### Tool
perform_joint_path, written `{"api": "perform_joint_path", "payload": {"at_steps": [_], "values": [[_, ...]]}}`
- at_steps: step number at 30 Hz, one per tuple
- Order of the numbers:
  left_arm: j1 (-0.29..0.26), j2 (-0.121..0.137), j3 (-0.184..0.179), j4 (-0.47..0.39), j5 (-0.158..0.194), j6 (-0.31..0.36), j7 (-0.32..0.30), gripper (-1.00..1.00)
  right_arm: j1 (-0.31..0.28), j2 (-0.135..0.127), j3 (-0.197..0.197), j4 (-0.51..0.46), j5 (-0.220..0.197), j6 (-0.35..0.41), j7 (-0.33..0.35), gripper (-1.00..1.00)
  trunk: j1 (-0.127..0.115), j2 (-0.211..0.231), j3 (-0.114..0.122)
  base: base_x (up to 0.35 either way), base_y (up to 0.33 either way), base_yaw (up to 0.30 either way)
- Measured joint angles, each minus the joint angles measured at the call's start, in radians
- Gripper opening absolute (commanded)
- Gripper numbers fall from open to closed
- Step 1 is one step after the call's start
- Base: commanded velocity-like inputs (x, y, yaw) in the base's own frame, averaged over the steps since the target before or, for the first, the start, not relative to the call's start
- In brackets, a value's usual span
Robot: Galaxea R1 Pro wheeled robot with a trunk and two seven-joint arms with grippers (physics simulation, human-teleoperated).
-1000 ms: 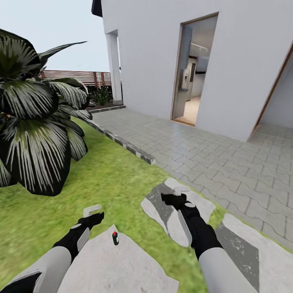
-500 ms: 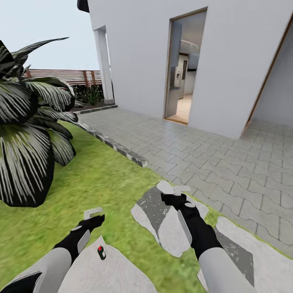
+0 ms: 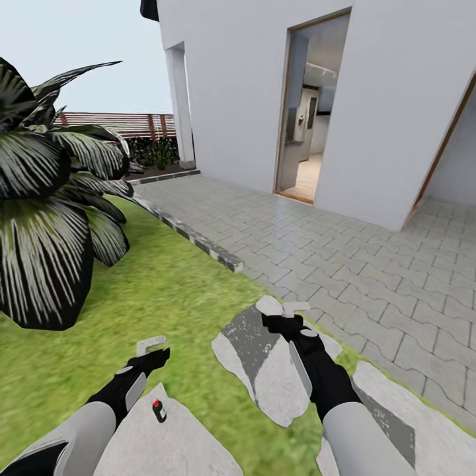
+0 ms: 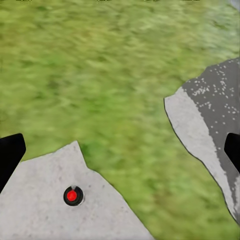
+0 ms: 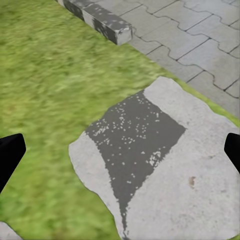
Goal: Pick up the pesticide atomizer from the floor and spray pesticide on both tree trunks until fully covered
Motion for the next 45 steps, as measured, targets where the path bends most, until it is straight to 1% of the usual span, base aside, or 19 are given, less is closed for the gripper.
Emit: {"api": "perform_joint_path", "payload": {"at_steps": [6, 7, 14, 21, 45], "values": [[0.0, 0.0, 0.0, -0.004, 0.0, 0.0, -0.001, 1.0, 0.0, 0.0, -0.002, -0.001, 0.0, -0.001, 0.0, 1.0, 0.0, 0.0, -0.002, 0.002, -0.004, 0.003], [0.0, 0.0, 0.0, -0.004, 0.0, 0.0, -0.001, 1.0, 0.0, 0.0, -0.002, -0.001, 0.0, -0.001, 0.0, 1.0, 0.004, -0.007, -0.006, 0.0, 0.0, 0.0], [0.0, 0.001, 0.0, -0.004, 0.001, 0.0, -0.001, 1.0, 0.0, 0.0, -0.005, 0.0, 0.0, -0.001, 0.0, 1.0, 0.031, -0.056, -0.038, 0.0, 0.0, 0.014], [0.0, 0.002, 0.0, -0.002, 0.001, 0.0, -0.001, 1.0, 0.0, 0.0, -0.005, 0.002, 0.0, -0.001, 0.0, 1.0, 0.057, -0.105, -0.07, 0.0, 0.0, 0.098], [0.0, 0.003, -0.005, -0.002, -0.002, 0.002, -0.001, 1.0, 0.0, 0.0, -0.005, 0.004, 0.0, -0.002, 0.0, 1.0, 0.149, -0.273, -0.181, 0.0, 0.0, 0.157]]}}
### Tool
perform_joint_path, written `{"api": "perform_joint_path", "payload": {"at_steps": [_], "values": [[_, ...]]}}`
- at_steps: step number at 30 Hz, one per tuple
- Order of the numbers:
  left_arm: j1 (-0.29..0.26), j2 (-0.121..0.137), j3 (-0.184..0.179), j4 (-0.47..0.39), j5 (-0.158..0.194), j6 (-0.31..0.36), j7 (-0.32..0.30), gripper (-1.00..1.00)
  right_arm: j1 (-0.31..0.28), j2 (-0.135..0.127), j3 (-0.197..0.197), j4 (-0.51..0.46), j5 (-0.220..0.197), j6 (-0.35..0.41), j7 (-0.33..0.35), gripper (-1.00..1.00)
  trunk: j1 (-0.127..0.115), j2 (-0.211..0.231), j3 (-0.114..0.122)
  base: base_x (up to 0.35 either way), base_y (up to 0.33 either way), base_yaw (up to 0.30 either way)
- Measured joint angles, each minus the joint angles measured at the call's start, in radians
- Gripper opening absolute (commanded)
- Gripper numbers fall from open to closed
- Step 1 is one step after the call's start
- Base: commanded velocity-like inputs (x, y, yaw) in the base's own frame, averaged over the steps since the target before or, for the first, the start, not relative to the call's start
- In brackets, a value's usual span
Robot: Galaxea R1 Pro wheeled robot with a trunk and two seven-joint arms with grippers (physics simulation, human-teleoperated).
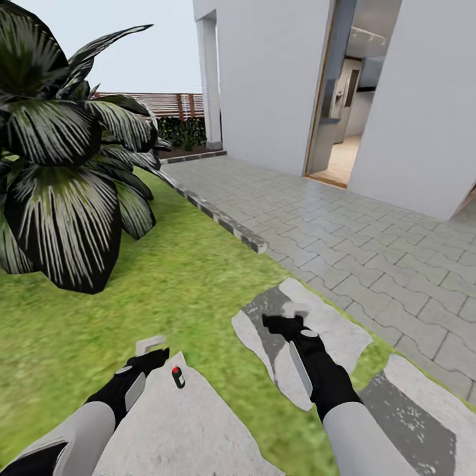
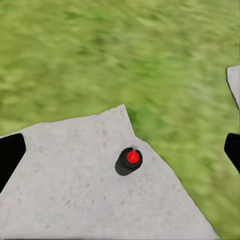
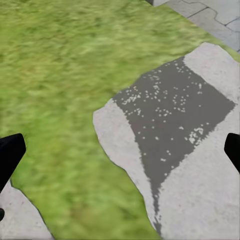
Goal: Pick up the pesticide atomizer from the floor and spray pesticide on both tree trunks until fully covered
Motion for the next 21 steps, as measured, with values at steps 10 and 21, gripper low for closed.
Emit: {"api": "perform_joint_path", "payload": {"at_steps": [10, 21], "values": [[0.0, -0.001, -0.002, -0.002, -0.002, 0.0, 0.0, 1.0, 0.0, 0.0, 0.0, -0.002, 0.0, 0.001, 0.0, 1.0, 0.038, -0.07, -0.047, 0.0, 0.0, 0.071], [0.0, 0.0, -0.126, -0.011, -0.082, -0.002, 0.003, 1.0, 0.0, 0.0, -0.002, -0.003, 0.0, 0.001, 0.0, 1.0, 0.081, -0.147, -0.099, 0.0, 0.0, 0.003]]}}
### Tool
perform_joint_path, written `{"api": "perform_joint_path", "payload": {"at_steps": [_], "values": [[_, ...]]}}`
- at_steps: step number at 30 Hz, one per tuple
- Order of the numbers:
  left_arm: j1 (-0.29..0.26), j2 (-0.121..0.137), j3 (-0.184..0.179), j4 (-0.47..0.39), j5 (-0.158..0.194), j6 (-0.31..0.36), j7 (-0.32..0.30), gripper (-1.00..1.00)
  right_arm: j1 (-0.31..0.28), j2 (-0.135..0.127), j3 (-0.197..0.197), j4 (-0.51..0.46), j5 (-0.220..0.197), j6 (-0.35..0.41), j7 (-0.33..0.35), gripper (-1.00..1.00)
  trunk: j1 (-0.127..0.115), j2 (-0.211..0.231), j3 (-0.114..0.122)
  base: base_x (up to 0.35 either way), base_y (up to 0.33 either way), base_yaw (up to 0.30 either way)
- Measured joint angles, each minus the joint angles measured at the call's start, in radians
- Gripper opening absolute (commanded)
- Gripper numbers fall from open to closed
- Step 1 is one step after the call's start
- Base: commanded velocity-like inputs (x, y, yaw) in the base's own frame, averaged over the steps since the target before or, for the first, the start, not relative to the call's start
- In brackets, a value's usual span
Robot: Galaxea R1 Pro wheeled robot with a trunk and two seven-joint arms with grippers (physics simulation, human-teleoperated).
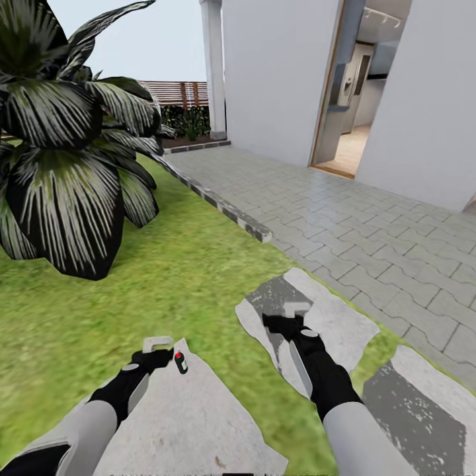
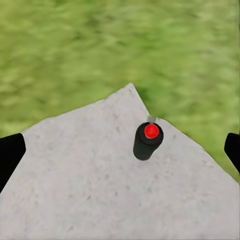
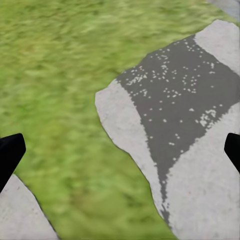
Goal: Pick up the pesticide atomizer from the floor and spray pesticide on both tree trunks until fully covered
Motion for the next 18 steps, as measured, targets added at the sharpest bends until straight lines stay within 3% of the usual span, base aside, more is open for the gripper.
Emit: {"api": "perform_joint_path", "payload": {"at_steps": [9, 13, 18], "values": [[0.0, 0.0, -0.007, 0.001, -0.003, -0.007, 0.0, 1.0, 0.0, 0.0, 0.0, -0.001, 0.0, 0.0, 0.0, 1.0, 0.035, -0.063, -0.043, 0.0, 0.0, 0.0], [0.0, 0.0, -0.008, 0.01, -0.004, -0.051, 0.0, 1.0, 0.0, 0.0, 0.0, -0.001, 0.0, 0.0, 0.0, 1.0, 0.05, -0.091, -0.062, 0.0, 0.0, 0.0], [0.0, 0.0, -0.008, 0.013, -0.004, -0.064, 0.0, 1.0, 0.0, 0.0, 0.001, -0.001, 0.0, 0.0, 0.0, 1.0, 0.052, -0.092, -0.089, 0.0, 0.0, 0.0]]}}
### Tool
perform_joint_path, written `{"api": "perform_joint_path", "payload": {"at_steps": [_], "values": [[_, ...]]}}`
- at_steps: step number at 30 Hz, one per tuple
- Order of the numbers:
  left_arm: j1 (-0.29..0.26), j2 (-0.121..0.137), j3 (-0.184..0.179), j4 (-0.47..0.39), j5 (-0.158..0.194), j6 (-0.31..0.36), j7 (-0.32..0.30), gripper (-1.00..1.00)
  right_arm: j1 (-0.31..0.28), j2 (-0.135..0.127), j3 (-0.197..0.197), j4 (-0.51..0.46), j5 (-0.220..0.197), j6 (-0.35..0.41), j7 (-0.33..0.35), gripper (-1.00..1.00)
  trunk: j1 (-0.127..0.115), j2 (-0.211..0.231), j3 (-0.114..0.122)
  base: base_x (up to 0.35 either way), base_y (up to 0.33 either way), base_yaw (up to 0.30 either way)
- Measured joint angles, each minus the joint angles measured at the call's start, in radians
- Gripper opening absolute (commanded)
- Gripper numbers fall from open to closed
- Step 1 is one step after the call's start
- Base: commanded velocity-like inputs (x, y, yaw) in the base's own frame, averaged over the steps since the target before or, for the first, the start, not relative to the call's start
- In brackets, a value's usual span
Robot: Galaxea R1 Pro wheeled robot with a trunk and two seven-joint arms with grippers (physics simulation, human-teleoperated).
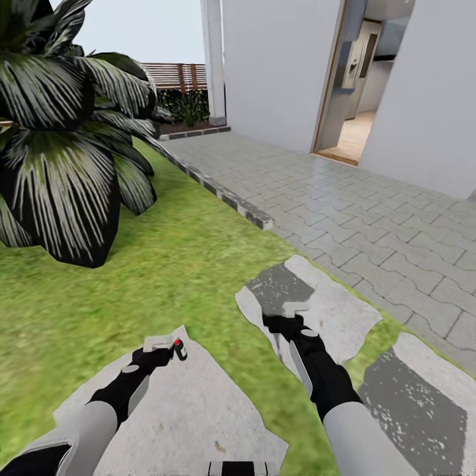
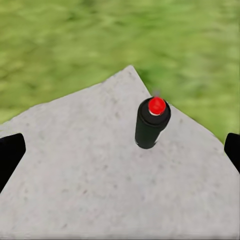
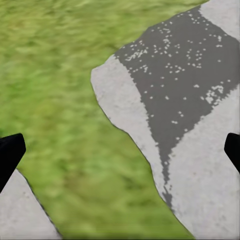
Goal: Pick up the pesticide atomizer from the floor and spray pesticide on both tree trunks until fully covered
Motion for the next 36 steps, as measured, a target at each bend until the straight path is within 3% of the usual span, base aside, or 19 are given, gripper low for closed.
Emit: {"api": "perform_joint_path", "payload": {"at_steps": [32, 36], "values": [[0.0, -0.003, 0.0, 0.001, -0.001, -0.003, 0.0, 1.0, 0.0, 0.0, -0.001, -0.002, 0.0, 0.0, 0.0, 1.0, 0.014, -0.008, -0.175, 0.0, 0.0, 0.0], [0.0, -0.003, 0.0, 0.001, -0.001, -0.003, 0.0, 1.0, 0.0, 0.0, -0.001, -0.002, 0.0, 0.0, 0.0, 1.0, 0.014, -0.008, -0.182, 0.0, 0.0, 0.0]]}}
